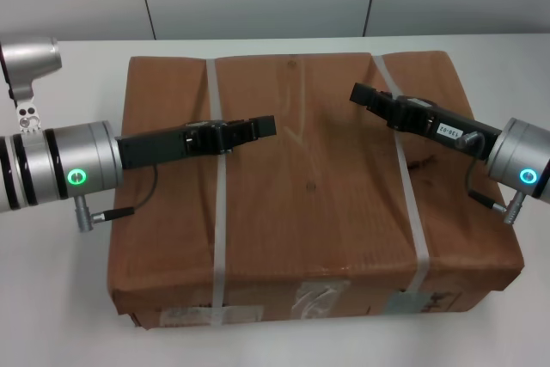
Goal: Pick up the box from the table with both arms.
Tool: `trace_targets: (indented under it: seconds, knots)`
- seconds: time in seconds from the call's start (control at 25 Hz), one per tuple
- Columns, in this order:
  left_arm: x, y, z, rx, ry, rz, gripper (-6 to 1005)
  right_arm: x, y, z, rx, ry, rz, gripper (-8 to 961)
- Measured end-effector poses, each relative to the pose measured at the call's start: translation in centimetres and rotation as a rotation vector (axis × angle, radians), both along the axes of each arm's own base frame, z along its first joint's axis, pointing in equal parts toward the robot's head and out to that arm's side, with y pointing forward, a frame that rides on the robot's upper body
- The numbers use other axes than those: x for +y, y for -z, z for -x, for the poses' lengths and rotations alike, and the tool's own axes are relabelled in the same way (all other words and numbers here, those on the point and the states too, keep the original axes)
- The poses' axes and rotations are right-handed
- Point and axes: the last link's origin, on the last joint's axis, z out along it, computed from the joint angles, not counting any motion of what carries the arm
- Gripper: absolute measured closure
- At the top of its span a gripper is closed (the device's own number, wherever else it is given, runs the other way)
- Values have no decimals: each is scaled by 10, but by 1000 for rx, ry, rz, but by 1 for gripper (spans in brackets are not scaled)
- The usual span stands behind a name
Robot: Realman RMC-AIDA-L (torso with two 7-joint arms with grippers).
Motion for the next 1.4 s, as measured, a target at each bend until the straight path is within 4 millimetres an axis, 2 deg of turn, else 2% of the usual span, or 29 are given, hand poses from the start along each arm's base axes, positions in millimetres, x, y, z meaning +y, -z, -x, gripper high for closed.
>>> trace_targets:
  seconds: [1.4]
  knots:
    - [-1,0,2,-2,-6,-1,903,0,0,0,-2,1,-2,914]
